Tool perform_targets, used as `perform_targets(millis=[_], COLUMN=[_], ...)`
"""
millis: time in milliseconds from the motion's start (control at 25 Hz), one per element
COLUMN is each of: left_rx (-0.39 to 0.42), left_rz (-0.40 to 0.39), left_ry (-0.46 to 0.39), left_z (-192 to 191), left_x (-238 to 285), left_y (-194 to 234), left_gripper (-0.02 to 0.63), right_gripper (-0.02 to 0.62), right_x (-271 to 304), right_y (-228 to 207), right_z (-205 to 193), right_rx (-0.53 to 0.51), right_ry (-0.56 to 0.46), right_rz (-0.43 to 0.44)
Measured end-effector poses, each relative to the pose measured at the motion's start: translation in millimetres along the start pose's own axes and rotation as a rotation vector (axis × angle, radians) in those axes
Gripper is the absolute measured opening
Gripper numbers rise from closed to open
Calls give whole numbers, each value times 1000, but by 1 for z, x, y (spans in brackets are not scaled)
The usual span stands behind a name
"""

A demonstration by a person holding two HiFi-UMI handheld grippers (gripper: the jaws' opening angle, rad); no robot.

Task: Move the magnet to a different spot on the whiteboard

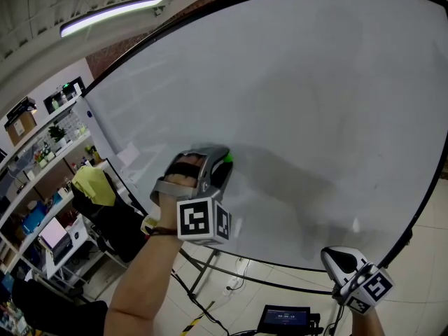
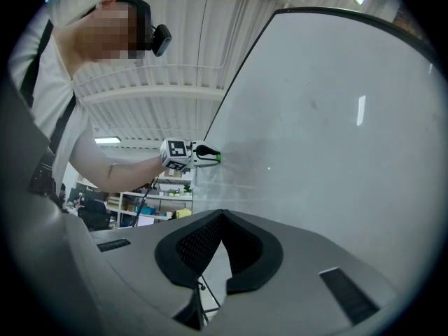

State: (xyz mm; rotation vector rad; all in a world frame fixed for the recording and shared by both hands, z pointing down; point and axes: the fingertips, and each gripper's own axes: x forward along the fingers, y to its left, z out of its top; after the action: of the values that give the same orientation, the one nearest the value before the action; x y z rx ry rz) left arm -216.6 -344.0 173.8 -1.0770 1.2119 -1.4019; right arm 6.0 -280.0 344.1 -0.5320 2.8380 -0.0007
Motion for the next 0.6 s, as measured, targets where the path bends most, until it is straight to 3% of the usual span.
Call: perform_targets(millis=[600], left_rx=[-4], left_rz=[4], left_ry=[22], left_z=[2], left_x=[0], left_y=[-2], left_gripper=[150], right_gripper=[26], right_x=[4], right_y=[-4], right_z=[-9], right_rx=[12], right_ry=[14], right_rz=[15])
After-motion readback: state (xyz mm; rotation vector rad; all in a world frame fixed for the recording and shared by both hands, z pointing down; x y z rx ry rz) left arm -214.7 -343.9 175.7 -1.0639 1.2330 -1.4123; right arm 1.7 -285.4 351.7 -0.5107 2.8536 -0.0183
